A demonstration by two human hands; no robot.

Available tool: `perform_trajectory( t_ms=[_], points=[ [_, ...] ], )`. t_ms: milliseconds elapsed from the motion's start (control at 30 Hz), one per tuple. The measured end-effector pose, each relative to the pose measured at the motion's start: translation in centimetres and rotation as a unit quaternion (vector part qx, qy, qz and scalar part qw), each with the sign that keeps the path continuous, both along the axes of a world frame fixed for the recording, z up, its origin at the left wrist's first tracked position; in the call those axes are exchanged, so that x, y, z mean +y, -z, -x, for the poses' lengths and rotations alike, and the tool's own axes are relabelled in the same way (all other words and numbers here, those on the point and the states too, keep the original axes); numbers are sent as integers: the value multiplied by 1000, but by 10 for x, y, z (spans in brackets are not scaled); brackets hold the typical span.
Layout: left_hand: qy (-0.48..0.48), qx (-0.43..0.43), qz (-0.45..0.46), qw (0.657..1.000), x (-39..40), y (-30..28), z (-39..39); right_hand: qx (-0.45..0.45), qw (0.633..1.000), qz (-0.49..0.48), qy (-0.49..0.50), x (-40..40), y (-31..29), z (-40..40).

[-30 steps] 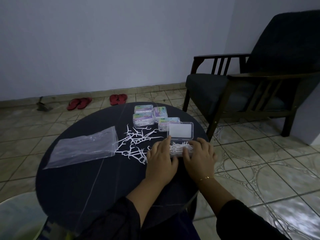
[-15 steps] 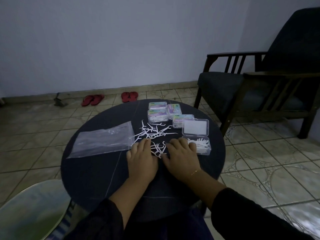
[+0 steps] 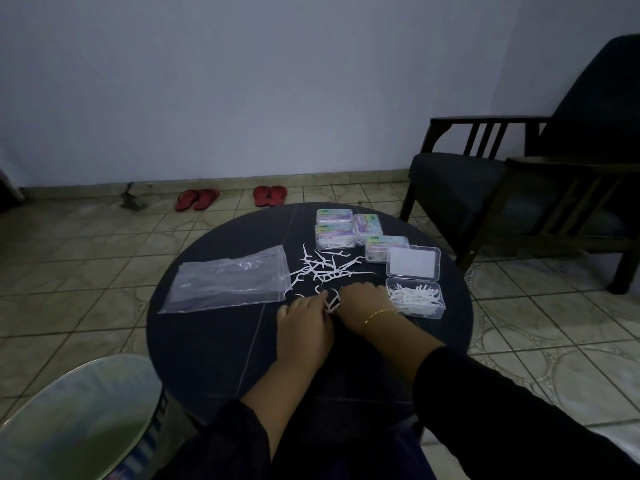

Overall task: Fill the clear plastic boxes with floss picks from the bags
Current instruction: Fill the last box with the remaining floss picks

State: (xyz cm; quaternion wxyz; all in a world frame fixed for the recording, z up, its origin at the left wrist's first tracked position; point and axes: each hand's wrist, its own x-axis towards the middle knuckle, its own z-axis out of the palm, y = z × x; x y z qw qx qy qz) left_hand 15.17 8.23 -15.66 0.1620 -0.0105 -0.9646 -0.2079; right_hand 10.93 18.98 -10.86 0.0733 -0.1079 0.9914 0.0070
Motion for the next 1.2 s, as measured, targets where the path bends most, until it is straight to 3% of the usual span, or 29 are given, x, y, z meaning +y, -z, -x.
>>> perform_trajectory(
  t_ms=[100,300,467,633,733,867,967,1200],
  points=[
    [23,6,-44,999,-3,0,1,-7,1000,-3,0,4,0,0],
    [96,0,-227,969,-7,3,-3,-38,996,82,-18,16,0,-5],
    [109,-7,-264,958,-7,0,-8,-7,993,113,26,18,6,-13],
    [128,-34,-299,945,-7,-1,-8,-42,980,184,61,8,7,-21],
    [124,-21,-313,942,-9,-1,-8,-23,987,150,60,6,8,-25],
    [88,19,-283,955,-8,-2,-10,40,993,77,83,4,13,-30],
    [73,54,-221,971,-9,1,-7,39,994,65,78,3,12,-28],
    [92,51,-111,988,-9,2,-5,2,1000,19,16,13,1,-15]
  ],
)
